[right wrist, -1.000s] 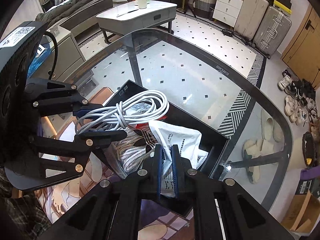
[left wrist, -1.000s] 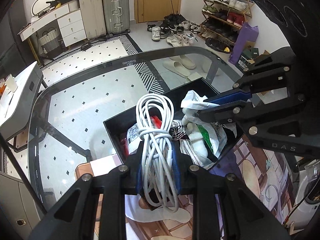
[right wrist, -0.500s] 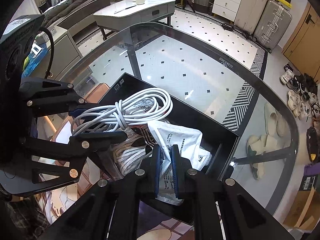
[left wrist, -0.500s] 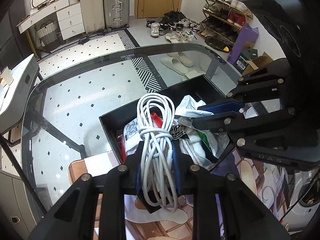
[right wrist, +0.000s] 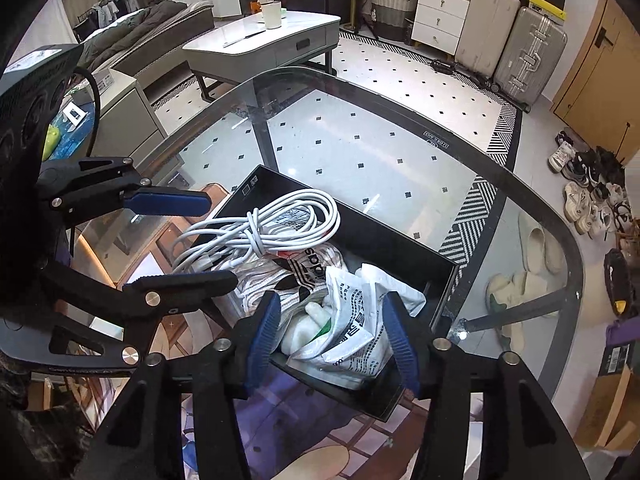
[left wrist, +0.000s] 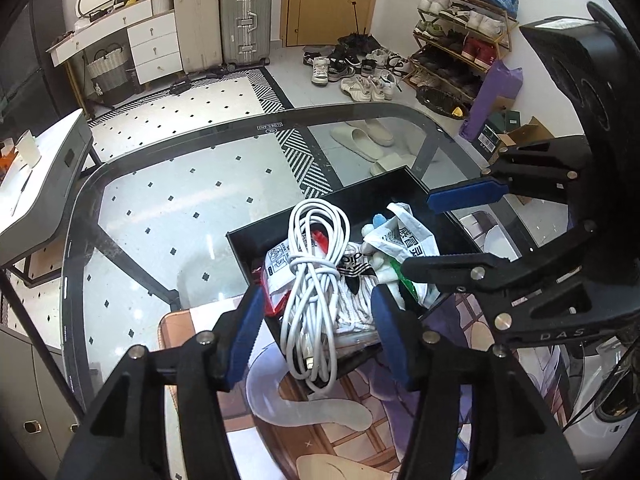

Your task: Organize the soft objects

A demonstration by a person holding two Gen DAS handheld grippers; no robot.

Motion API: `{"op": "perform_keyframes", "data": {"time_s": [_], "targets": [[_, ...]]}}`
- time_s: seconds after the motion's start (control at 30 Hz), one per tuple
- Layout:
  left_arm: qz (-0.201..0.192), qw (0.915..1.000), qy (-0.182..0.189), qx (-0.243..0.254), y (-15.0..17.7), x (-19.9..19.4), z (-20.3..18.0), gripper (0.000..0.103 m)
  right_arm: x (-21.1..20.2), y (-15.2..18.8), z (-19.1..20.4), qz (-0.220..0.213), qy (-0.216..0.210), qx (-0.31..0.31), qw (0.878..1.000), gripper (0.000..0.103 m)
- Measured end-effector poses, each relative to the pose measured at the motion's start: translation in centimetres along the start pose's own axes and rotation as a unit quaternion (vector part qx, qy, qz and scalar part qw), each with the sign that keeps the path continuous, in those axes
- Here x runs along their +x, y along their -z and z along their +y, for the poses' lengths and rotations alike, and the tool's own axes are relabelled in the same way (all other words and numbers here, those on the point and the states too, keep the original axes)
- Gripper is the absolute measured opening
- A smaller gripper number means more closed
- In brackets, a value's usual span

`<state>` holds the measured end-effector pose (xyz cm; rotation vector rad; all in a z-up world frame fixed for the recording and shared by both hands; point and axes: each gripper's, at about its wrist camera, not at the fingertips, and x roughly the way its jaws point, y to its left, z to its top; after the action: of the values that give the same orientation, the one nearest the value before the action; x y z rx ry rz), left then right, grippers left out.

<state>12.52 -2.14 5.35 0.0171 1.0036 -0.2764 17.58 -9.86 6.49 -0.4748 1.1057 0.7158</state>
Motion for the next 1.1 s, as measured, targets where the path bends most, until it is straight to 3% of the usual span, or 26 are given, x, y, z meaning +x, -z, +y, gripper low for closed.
{"op": "perform_keyframes", "data": {"time_s": [0.1, 0.17, 0.27, 0.3, 0.37, 0.53, 0.63, 0.9, 1.1], "targets": [[-0.011, 0.9999, -0.003, -0.003, 0.4, -0.7, 0.1, 0.074, -0.9, 0.5, -0.2, -0.014, 0.009, 0.007, 1.0, 0.079], [-0.023, 0.9997, -0.002, -0.008, 0.6, -1.3, 0.5, 0.077, -1.5, 0.8, -0.5, -0.022, 0.013, 0.015, 1.0, 0.089], [-0.026, 0.9995, -0.008, -0.015, 0.9, -1.9, 0.9, 0.082, -2.5, 1.2, -0.4, -0.038, 0.02, 0.017, 0.999, 0.091], [-0.029, 0.9994, -0.01, -0.016, 1.1, -2.2, 1.0, 0.092, -2.8, 1.5, -0.3, -0.045, 0.023, 0.015, 0.999, 0.093], [-0.044, 0.9988, -0.015, -0.018, 1.5, -2.7, 1.1, 0.099, -3.7, 2.1, -0.1, -0.069, 0.029, 0.012, 0.997, 0.096], [-0.062, 0.9975, -0.023, -0.028, 2.5, -3.6, 1.3, 0.103, -5.5, 3.5, 0.6, -0.139, 0.066, 0.012, 0.988, 0.098], [-0.066, 0.9971, -0.027, -0.026, 3.1, -3.7, 1.2, 0.103, -5.6, 4.5, 1.5, -0.157, 0.081, -0.005, 0.984, 0.098], [-0.093, 0.9945, -0.04, -0.026, 5.1, -3.6, 0.6, 0.103, -4.5, 7.3, 0.4, -0.184, 0.033, 0.058, 0.981, 0.098], [-0.122, 0.9904, -0.055, -0.036, 6.8, -3.0, 0.9, 0.103, -3.3, 9.8, 0.0, -0.213, 0.042, 0.084, 0.972, 0.098]]}}
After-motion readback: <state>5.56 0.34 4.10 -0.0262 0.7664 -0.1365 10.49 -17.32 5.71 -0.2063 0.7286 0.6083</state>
